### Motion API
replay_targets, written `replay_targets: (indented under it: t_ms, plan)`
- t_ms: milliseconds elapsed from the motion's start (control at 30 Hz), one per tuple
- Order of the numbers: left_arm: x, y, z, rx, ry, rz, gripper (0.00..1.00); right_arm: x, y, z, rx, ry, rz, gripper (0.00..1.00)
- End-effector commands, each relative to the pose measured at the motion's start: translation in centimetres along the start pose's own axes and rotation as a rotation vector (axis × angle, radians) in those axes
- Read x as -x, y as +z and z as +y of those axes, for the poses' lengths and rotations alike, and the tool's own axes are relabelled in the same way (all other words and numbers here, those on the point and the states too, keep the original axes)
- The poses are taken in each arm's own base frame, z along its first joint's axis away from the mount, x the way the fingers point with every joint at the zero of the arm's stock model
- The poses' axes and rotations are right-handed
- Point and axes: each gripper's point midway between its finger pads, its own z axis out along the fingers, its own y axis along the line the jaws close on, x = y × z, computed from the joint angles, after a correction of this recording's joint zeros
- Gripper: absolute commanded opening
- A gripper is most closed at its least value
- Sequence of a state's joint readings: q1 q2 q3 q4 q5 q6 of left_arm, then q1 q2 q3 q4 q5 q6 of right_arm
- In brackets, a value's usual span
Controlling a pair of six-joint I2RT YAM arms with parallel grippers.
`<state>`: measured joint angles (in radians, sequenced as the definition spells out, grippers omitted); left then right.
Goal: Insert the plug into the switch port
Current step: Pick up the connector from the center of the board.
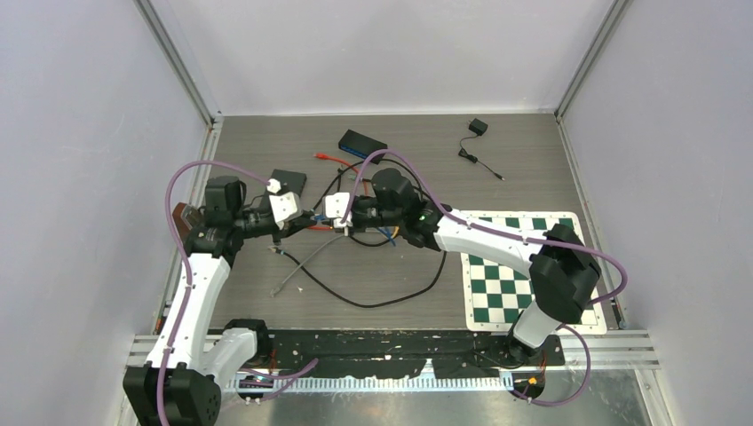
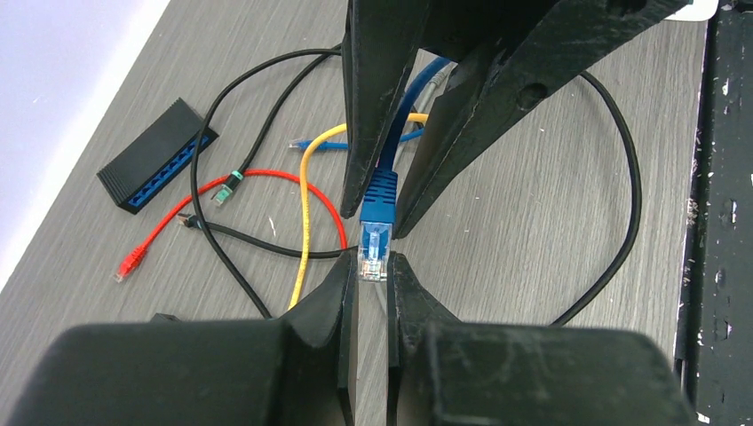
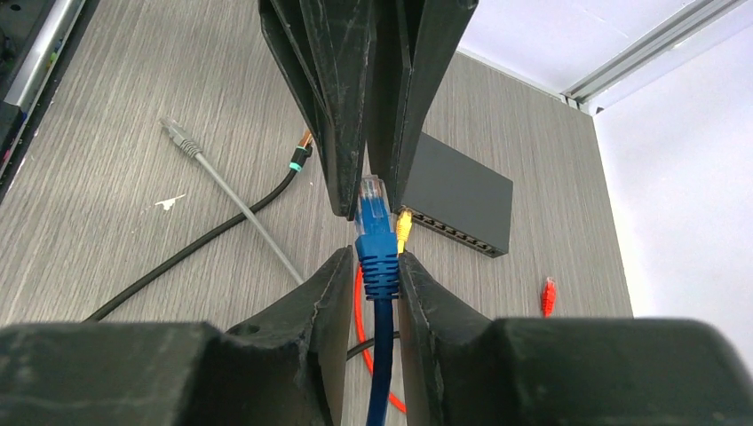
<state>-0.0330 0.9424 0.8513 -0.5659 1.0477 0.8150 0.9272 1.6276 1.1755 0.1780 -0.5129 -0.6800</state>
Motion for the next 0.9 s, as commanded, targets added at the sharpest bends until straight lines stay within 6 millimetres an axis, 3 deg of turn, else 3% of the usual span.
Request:
replay_targets:
  t_ms: [0,433,500,533,600,633,767,867]
  plan:
    - [0.8,0.1,0.1,-0.009,0.021,-0.028,0.0,2.2,0.2,-1.5,-0.037,-0.051,-0.041,0.32]
    - [0.0,0.0,0.1,-0.004,0.03,0.004,0.0,3.1,-0.2,-1.2,-0.01,-0.053,-0.055,0.35]
    - [-0.2,0.0,0.1,-0.003,0.032,0.008,0.0,3.1,-0.2,-1.0,0.003,-0.054,-0.053,0.24]
    - [-0.2,0.0,0.1,-0.002,0.032,0.008,0.0,3.0,-0.1,-0.8,0.014,-0.053,-0.053,0.14]
    - [-0.2,0.0,0.0,-0.004,0.032,0.008,0.0,3.1,-0.2,-0.8,0.015,-0.053,-0.056,0.08]
    - [-0.2,0.0,0.1,0.0,0.033,0.01,0.0,3.0,-0.2,-0.7,0.013,-0.046,-0.055,0.09]
    - [-0.3,0.0,0.1,-0.001,0.029,0.014,0.0,3.3,-0.2,-0.9,0.008,-0.041,-0.062,0.28]
    - [-0.3,0.0,0.1,-0.002,0.029,0.015,0.0,3.4,-0.2,-1.0,0.008,-0.044,-0.057,0.26]
